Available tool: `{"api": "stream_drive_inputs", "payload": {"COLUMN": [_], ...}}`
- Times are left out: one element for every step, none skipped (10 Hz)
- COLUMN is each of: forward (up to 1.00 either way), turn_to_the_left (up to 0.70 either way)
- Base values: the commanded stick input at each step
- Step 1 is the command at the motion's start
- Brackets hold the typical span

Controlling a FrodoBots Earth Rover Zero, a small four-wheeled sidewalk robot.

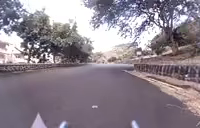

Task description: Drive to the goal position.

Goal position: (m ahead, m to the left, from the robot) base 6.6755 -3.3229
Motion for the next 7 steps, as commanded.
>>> {"api": "stream_drive_inputs", "payload": {"forward": [0.50,0.50,0.50,0.50,0.50,0.50,0.50], "turn_to_the_left": [-0.25,-0.25,-0.25,-0.25,-0.25,-0.25,-0.25]}}
